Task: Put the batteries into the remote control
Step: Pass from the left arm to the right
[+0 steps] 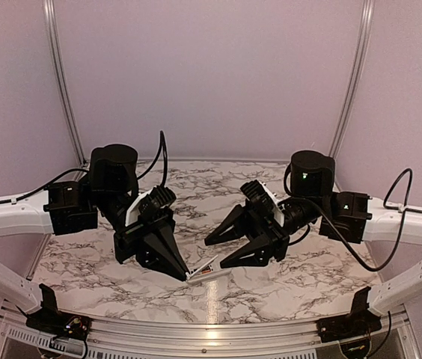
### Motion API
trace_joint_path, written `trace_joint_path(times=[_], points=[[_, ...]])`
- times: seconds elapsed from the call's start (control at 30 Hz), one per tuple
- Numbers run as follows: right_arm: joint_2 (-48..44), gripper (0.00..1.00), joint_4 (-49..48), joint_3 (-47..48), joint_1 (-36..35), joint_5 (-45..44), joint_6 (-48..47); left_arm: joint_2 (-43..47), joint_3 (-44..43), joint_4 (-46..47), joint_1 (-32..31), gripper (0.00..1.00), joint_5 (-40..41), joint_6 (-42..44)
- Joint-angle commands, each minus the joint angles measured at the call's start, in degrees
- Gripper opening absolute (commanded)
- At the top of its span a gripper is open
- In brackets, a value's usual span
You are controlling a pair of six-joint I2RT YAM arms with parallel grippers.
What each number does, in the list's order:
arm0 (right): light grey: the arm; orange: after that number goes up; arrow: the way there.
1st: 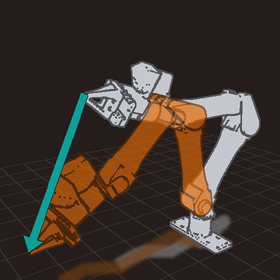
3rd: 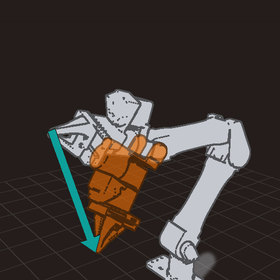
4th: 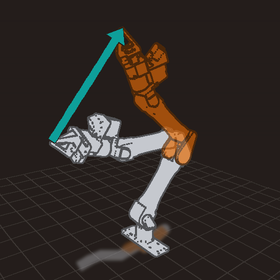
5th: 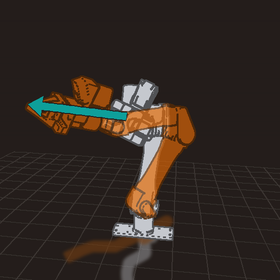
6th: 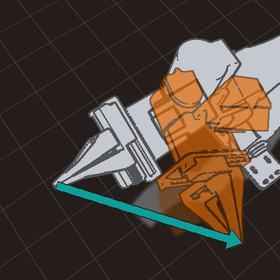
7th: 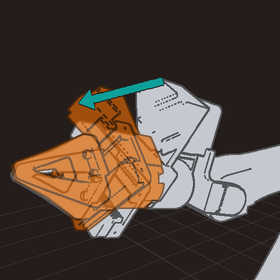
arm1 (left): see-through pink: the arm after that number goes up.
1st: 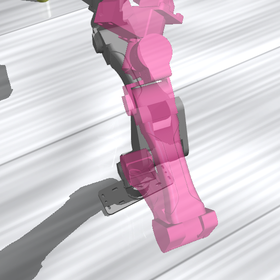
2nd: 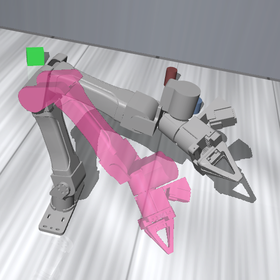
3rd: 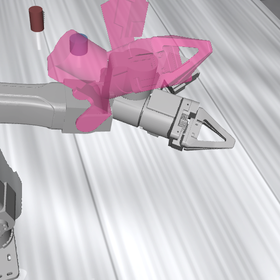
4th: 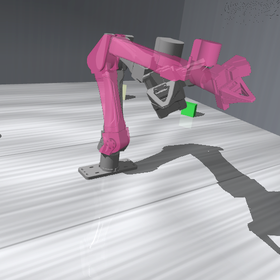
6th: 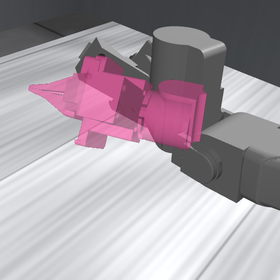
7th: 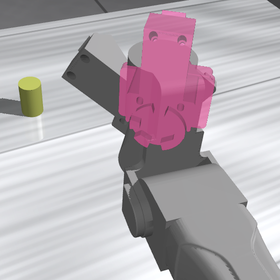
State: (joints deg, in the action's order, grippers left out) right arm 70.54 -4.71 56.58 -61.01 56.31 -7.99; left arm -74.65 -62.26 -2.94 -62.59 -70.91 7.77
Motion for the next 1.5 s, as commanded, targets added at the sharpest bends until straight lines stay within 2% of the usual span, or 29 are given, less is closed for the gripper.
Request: trace_joint_path(times=[0.0,0.3,0.6,1.03,1.07,1.17,1.23,1.37,1.43,1.47], points=[[0.73,0.42,0.95,3.20,-1.48,1.69,-1.09,1.23,1.13,4.44,-0.17,0.00,-1.02,-1.49],[2.04,0.28,1.92,5.05,-3.74,3.34,-1.24,0.93,1.17,4.85,-0.17,0.00,-1.16,-1.52],[3.00,0.22,2.34,5.74,-3.76,3.89,-1.37,0.65,1.18,6.61,-0.68,0.00,-1.57,-2.49],[2.88,0.05,2.25,6.09,-3.80,3.54,-0.59,-0.30,1.01,6.85,-0.78,0.01,-0.97,-2.67],[2.86,0.04,2.25,6.09,-3.78,3.54,-0.54,-0.32,0.92,6.71,-0.78,0.06,-0.65,-2.67],[2.84,0.01,2.21,6.05,-3.79,3.16,-0.30,-0.26,0.76,5.83,-0.74,0.37,0.36,-2.36],[2.93,0.00,2.14,5.94,-3.81,2.66,0.01,0.52,0.74,5.03,-0.50,0.52,1.78,-1.58],[2.94,0.00,2.42,5.63,-3.77,1.71,0.73,3.57,1.15,1.77,1.05,0.68,7.90,1.19],[3.07,0.00,3.11,5.52,-3.76,0.68,1.06,5.86,1.89,0.81,2.11,0.73,13.19,1.69],[3.21,0.00,3.79,5.56,-3.78,0.07,1.12,7.09,2.41,1.20,2.62,0.79,17.01,0.83]])
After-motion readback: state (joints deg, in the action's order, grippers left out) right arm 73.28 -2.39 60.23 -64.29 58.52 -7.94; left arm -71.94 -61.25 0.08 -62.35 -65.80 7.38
